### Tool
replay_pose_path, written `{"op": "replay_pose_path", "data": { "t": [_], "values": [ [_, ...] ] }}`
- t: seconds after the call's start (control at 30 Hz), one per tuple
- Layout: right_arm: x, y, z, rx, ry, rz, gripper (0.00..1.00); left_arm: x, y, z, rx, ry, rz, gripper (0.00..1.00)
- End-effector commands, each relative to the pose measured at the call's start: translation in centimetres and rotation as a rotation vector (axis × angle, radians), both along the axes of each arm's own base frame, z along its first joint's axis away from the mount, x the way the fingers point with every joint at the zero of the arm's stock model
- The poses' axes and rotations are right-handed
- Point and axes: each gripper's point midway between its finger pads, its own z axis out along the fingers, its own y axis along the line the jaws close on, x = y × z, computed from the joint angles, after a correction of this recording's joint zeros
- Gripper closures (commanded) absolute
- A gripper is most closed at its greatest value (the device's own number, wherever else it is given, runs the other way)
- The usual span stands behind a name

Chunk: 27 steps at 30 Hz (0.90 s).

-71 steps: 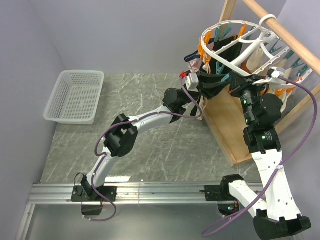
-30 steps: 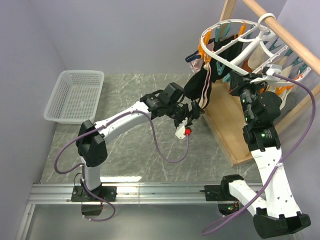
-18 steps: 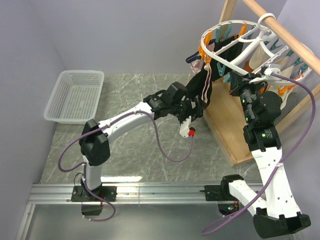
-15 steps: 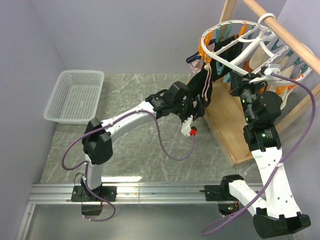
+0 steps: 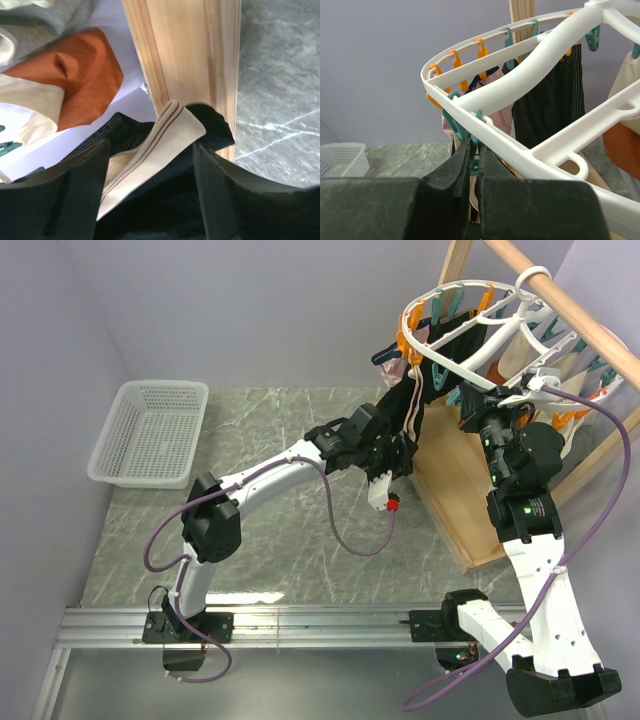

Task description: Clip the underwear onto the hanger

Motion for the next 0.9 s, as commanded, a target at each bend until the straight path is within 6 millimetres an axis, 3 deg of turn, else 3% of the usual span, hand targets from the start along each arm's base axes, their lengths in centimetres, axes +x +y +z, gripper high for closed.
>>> {"op": "replay_pose_path", "data": {
  "t": [0.0,0.03,0.17,0.27,0.3,0.4,0.47,0.5,0.7,0.8,0.83,0.87],
  "values": [
    [-0.7,1.4,0.3,-0.026,-0.001,0.080,1.00,1.0,-0.2,1.0,0.028,-0.073,0.009,0.30],
    [-0.7,1.5,0.3,-0.026,0.000,0.083,1.00,1.1,-0.2,1.7,0.019,-0.082,0.014,0.30],
    [-0.8,1.4,0.2,-0.026,-0.003,0.082,1.00,1.7,-0.1,1.6,0.033,-0.095,0.032,0.33],
    [-0.9,1.5,0.2,-0.027,-0.005,0.085,1.00,1.9,0.1,1.7,0.041,-0.106,0.040,0.52],
    [-0.9,1.4,0.2,-0.026,-0.003,0.083,1.00,1.9,0.1,1.9,0.040,-0.110,0.043,0.64],
    [-0.8,1.4,0.2,-0.024,-0.004,0.081,1.00,1.7,0.0,2.4,0.034,-0.093,0.043,0.83],
    [-0.9,1.4,0.3,-0.025,-0.010,0.082,1.00,1.6,-0.1,2.9,0.021,-0.067,0.048,0.90],
    [-0.9,1.4,0.3,-0.025,-0.010,0.083,1.00,1.5,-0.3,3.3,0.004,-0.054,0.051,1.00],
    [-0.9,1.4,0.5,-0.024,-0.018,0.080,1.00,0.3,-0.5,5.5,-0.095,0.110,0.060,1.00],
    [-0.9,1.3,0.5,-0.025,-0.018,0.078,1.00,0.4,-0.7,8.3,-0.215,0.190,0.084,1.00],
    [-1.0,1.3,0.5,-0.023,-0.019,0.076,1.00,0.4,-0.7,8.3,-0.238,0.220,0.090,1.00],
    [-1.0,1.3,0.6,-0.023,-0.022,0.077,1.00,0.3,-0.5,9.8,-0.294,0.253,0.115,1.00]
  ]
}}
